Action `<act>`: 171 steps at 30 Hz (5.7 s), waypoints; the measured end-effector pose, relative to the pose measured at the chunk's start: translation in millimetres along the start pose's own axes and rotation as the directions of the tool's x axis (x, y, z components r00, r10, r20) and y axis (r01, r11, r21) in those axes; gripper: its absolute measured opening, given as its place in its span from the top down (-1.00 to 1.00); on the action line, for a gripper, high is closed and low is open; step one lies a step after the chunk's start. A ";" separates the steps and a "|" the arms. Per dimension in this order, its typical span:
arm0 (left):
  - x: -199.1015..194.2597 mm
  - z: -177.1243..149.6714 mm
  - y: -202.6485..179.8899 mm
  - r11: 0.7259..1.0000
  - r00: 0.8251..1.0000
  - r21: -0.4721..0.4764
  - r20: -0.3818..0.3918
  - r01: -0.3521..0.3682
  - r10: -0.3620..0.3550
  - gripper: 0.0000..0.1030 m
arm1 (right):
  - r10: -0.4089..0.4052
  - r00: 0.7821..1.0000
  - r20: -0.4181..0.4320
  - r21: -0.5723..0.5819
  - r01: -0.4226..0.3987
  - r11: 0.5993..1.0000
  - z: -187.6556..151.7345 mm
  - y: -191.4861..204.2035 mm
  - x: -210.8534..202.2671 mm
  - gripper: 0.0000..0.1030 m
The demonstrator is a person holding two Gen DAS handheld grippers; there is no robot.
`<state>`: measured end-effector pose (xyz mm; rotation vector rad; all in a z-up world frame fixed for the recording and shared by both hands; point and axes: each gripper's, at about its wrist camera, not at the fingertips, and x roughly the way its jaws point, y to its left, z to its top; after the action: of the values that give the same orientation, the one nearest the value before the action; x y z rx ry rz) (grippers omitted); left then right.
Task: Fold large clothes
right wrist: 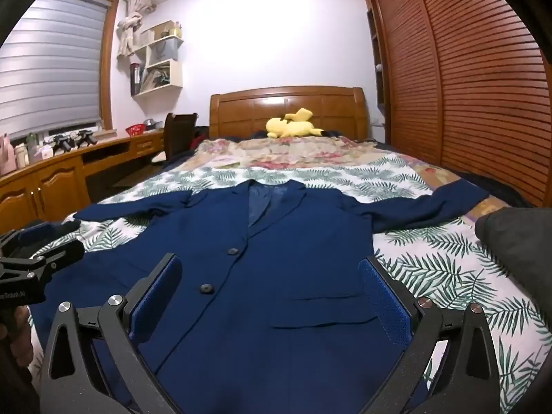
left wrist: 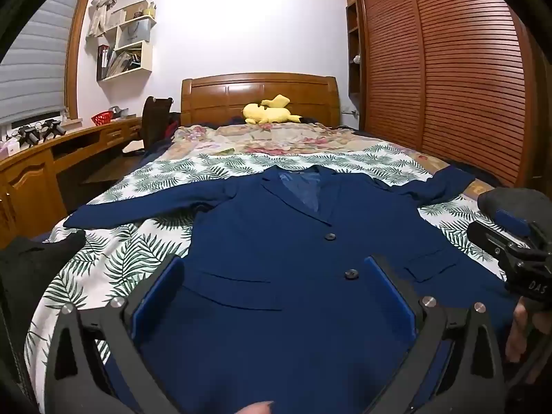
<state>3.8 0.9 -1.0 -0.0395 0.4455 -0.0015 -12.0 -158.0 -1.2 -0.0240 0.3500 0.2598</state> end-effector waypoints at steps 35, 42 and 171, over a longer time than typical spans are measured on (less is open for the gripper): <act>-4.0 -1.9 2.3 0.999 0.999 0.014 0.031 -0.034 0.034 -1.00 | 0.007 1.000 0.021 0.009 -0.007 1.000 -0.2 4.8 -5.0 -1.00; -8.2 -2.1 3.6 0.999 0.999 0.010 0.037 -0.038 0.037 -1.00 | 0.007 1.000 0.022 0.009 -0.007 1.000 -0.8 4.9 -4.6 -1.00; 235.5 40.8 341.6 0.854 0.921 -0.447 -0.379 -0.268 0.091 -0.44 | 0.334 0.866 -0.372 -0.101 -0.396 0.913 -12.2 178.9 167.5 -1.00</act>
<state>231.5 341.4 -78.8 -0.5099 0.7959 0.3007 89.9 55.6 -66.1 -0.1804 0.6872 0.6712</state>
